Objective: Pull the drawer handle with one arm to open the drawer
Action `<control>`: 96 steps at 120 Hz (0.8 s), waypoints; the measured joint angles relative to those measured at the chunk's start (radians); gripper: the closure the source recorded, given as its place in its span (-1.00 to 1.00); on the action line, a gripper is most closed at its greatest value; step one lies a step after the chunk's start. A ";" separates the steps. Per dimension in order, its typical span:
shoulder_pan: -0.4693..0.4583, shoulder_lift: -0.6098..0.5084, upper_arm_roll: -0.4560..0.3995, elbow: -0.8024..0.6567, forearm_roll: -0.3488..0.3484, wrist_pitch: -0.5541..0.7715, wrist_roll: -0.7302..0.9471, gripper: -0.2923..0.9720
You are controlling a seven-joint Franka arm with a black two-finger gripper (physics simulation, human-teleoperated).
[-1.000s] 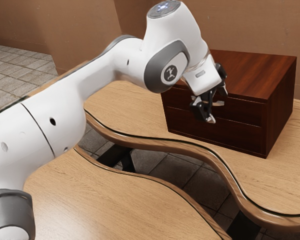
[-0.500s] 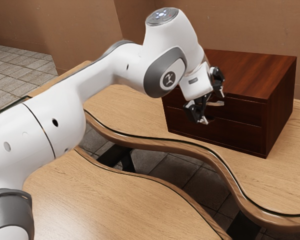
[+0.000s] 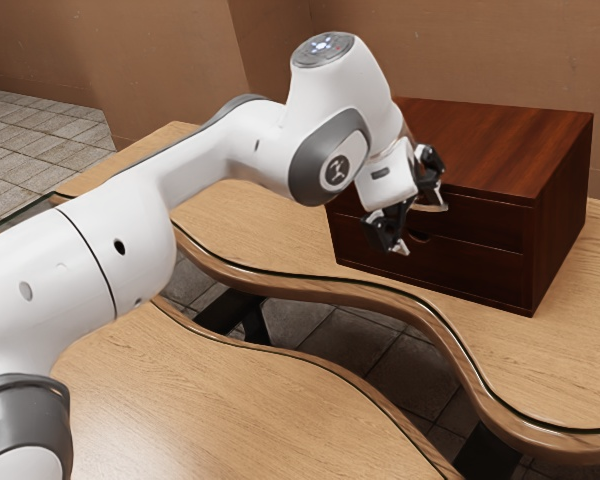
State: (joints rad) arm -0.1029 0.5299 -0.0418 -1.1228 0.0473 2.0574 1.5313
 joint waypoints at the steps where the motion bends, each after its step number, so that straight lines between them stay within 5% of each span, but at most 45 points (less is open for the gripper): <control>1: 0.001 0.000 0.000 0.000 0.000 0.001 0.001 -0.54; 37: 0.000 -0.003 0.018 0.000 0.001 0.001 -0.008 -0.55; 96: 0.003 -0.003 0.035 -0.016 0.001 -0.002 -0.045 -0.23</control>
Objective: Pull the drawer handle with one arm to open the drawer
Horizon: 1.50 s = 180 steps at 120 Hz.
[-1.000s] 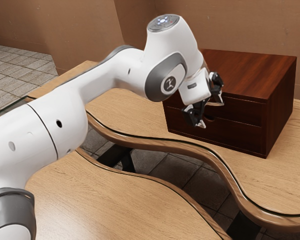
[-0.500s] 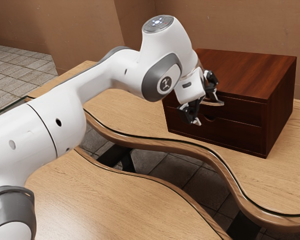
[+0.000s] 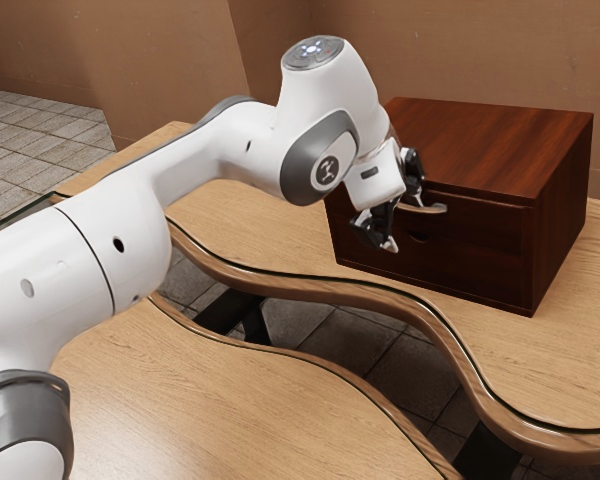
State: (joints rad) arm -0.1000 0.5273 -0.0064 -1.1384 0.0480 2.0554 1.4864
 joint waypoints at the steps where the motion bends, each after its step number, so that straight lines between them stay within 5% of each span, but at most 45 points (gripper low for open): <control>1: 0.000 0.000 0.000 0.000 0.000 0.000 0.000 -0.22; 23: 0.000 -0.021 0.000 -0.041 0.001 0.004 -0.009 -0.23; 49: -0.002 -0.100 0.000 -0.126 0.002 0.008 -0.019 0.14; 135: -0.001 -0.264 0.002 -0.336 -0.007 0.001 -0.091 0.08; 180: 0.006 -0.282 0.001 -0.348 -0.003 0.004 -0.120 0.56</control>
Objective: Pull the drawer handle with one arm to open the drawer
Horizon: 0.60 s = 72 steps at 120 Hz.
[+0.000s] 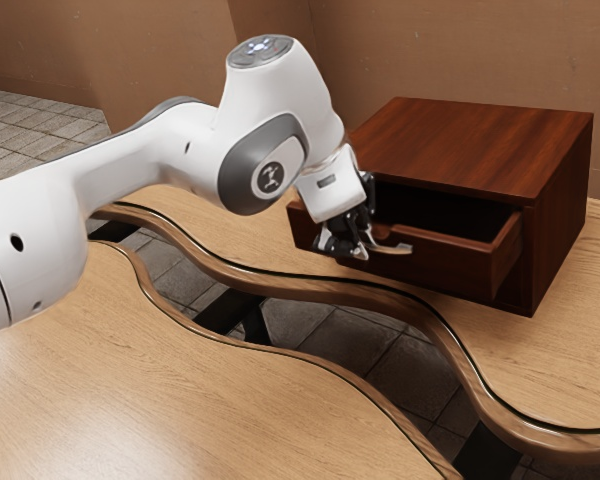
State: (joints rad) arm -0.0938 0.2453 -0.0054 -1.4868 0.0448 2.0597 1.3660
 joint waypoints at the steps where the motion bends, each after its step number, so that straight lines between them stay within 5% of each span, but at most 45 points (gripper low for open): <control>1: 0.000 -0.001 0.000 0.000 0.000 0.000 0.000 0.57; 72: 0.005 -0.137 0.000 -0.172 -0.062 0.006 -0.052 0.70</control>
State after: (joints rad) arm -0.0884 0.1087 -0.0053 -1.6585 -0.0174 2.0660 1.3141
